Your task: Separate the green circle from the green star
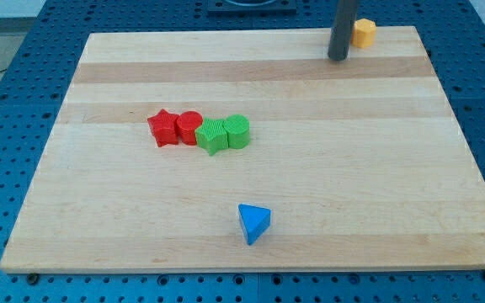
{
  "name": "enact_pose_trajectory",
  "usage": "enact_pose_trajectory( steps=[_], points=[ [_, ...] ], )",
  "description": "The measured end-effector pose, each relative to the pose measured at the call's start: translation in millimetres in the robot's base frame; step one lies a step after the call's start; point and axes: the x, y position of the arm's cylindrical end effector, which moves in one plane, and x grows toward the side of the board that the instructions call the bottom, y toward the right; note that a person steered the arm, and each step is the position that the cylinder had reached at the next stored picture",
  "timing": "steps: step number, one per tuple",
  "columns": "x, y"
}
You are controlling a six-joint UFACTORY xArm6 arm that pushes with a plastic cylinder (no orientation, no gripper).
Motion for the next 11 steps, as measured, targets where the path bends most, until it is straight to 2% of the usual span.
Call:
enact_pose_trajectory(
  steps=[1, 2, 3, 4, 5, 7, 9, 10, 11],
  points=[
    [50.8, -1.3],
    [143.3, -48.2],
    [227.8, -124.0],
    [242.9, -196.7],
    [213.7, -228.8],
    [167.1, -163.9],
    [87.4, -90.5],
    [77.7, -39.4],
    [86.0, -24.6]
  ],
)
